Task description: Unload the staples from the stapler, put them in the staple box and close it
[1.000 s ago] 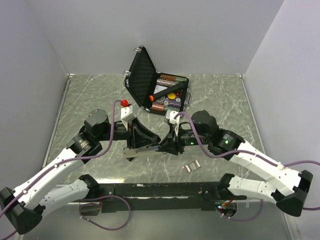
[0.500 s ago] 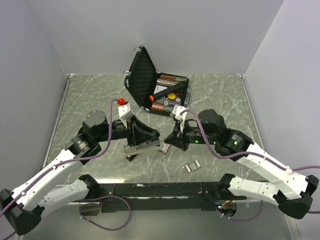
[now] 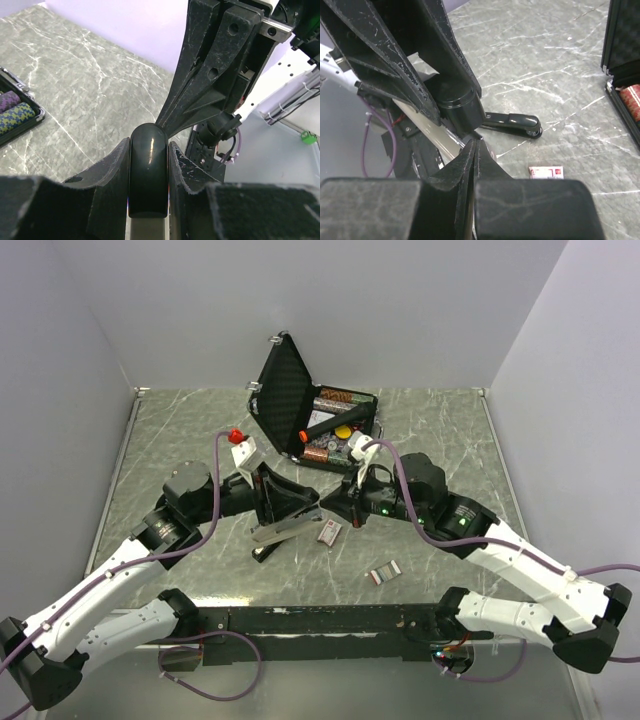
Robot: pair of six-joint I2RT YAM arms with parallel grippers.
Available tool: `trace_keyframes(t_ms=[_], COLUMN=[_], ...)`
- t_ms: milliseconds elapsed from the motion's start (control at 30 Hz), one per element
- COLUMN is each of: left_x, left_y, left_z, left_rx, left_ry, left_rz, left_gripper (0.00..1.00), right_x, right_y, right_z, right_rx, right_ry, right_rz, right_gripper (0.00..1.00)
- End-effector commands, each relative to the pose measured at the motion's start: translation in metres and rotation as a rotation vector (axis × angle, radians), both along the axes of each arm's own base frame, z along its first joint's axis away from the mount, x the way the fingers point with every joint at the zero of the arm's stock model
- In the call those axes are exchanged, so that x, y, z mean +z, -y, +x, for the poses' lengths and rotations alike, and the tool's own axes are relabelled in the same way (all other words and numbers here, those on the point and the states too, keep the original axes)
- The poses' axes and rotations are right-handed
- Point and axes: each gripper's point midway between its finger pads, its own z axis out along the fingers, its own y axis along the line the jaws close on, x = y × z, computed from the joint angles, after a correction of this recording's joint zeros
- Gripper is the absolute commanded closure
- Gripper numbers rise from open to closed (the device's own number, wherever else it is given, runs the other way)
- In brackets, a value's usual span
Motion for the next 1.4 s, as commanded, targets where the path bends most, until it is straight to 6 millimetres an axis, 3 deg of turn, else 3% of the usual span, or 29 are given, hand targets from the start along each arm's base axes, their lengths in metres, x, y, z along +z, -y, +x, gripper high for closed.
trace_keyframes(t_ms=[0, 200, 467, 933, 1367], left_x=[0.038, 0.039, 0.044, 0.059, 0.046], left_y=[-0.001, 0.000, -0.004, -0.017, -0.012], left_z=[0.000, 0.000, 0.007, 0.036, 0.058], left_rx=[0.022, 0.022, 0.081, 0.269, 0.336], left_ry=[0.074, 0.074, 0.068, 0.022, -0.039], left_rz=[-0.115, -0.121, -0.159, -0.314, -0.358], left_gripper=[0.99, 0.99, 0.99, 0.99, 0.99], right_x=[0.031, 0.034, 0.023, -0.028, -0.073], right_y=[-0.007, -0.013, -0.019, -0.030, -0.035], right_z=[0.008, 0.012, 0.011, 0.014, 0.019], right_rx=[-0.029, -0.039, -0.029, -0.063, -0.091], right_ry=[0.041, 0.038, -0.004, -0.075, -0.121], right_rz=[0.084, 0.121, 0.119, 0.080, 0.038], right_gripper=[1.00, 1.00, 1.00, 1.00, 1.00])
